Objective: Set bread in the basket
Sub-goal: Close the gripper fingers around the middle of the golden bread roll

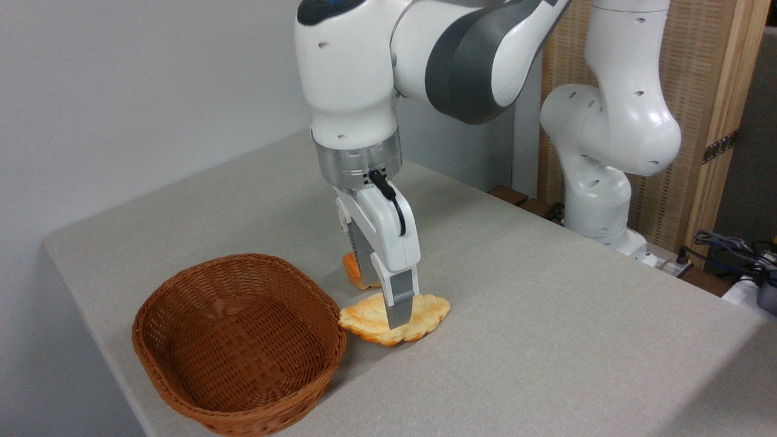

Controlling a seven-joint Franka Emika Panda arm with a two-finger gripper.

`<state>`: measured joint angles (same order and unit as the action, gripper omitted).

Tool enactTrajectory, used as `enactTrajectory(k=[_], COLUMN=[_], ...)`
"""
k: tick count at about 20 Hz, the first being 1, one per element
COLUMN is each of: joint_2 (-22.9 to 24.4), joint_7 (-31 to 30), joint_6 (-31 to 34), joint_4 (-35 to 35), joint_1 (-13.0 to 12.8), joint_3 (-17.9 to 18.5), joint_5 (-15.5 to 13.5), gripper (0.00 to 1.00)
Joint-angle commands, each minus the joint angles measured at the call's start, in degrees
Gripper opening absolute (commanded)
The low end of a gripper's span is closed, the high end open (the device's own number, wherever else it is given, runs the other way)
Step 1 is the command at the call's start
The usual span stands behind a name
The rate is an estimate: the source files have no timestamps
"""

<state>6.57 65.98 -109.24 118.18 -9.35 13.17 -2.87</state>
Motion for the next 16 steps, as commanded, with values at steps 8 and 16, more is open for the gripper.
enactTrajectory(k=[8, 16], joint_2=[-0.9, -1.5], joint_7=[0.5, -2.8], joint_6=[-1.4, -2.1], joint_4=[2.3, 2.5], joint_1=[-0.9, -0.8], joint_3=[0.8, 1.2], joint_5=[-1.2, -5.6], gripper=[1.0, 1.0])
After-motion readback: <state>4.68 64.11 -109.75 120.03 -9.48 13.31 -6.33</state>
